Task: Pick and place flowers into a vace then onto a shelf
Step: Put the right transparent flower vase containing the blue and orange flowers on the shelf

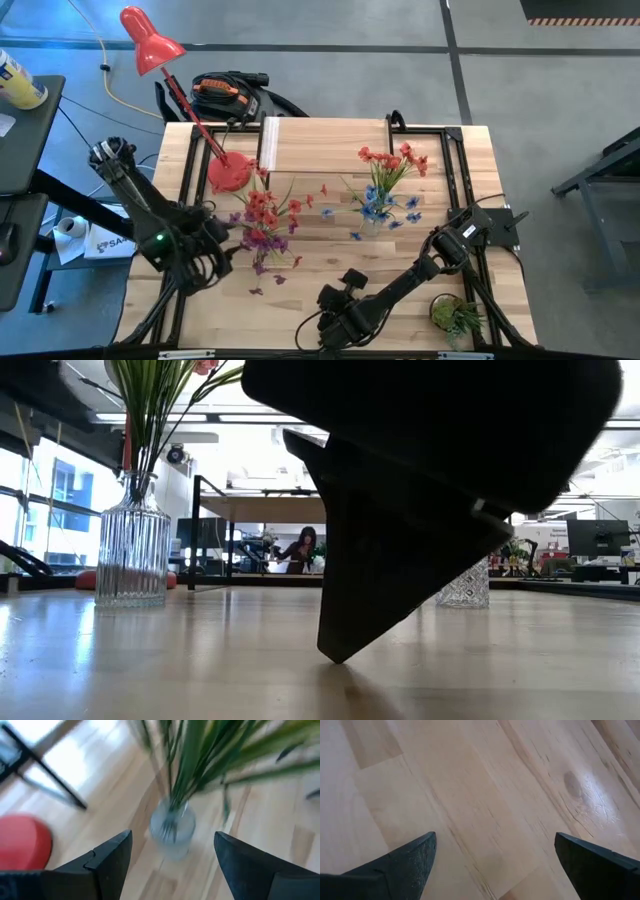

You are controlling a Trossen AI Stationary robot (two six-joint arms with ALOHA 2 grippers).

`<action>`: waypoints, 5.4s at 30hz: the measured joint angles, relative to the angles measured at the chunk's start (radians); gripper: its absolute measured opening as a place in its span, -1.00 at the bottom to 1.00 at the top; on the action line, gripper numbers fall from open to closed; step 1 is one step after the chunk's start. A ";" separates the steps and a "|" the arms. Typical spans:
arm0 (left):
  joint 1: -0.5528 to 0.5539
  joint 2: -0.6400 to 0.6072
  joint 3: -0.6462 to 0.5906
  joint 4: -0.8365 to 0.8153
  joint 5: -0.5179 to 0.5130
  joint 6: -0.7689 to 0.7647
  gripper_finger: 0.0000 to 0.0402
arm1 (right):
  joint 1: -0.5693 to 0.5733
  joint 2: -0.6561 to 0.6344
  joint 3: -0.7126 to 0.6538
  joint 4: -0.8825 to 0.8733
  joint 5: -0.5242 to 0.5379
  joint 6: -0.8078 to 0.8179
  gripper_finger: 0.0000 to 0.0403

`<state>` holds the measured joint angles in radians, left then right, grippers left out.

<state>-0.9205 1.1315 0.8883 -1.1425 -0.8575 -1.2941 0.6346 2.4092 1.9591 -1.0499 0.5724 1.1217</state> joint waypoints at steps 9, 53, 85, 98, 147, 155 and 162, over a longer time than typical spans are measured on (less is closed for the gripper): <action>-0.246 -0.007 0.000 -0.225 0.076 -0.408 0.58 | 0.027 -0.055 0.001 -0.081 0.063 0.289 0.96; -0.337 -0.007 0.055 -0.167 0.197 -0.439 0.58 | 0.061 -0.094 0.009 -0.169 -0.209 0.134 0.96; -0.337 -0.007 0.069 -0.147 0.186 -0.432 0.58 | 0.008 -0.098 0.009 -0.354 -0.207 0.127 0.96; -0.337 -0.007 0.069 -0.146 0.185 -0.432 0.58 | 0.012 -0.099 0.009 -0.314 -0.120 0.126 0.96; -0.336 -0.006 0.069 0.121 0.267 -0.352 0.58 | 0.030 -0.099 0.009 0.193 -0.068 0.271 0.96; -0.336 -0.006 0.069 0.120 0.264 -0.349 0.58 | 0.056 -0.099 0.009 0.284 -0.029 0.317 0.96; -0.336 -0.006 0.069 0.116 0.263 -0.349 0.58 | 0.062 -0.100 -0.004 0.251 -0.110 0.332 0.96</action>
<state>-1.2568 1.1252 0.9569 -1.0265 -0.5941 -1.6432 0.6968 2.3093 1.9549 -0.7994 0.4629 1.4536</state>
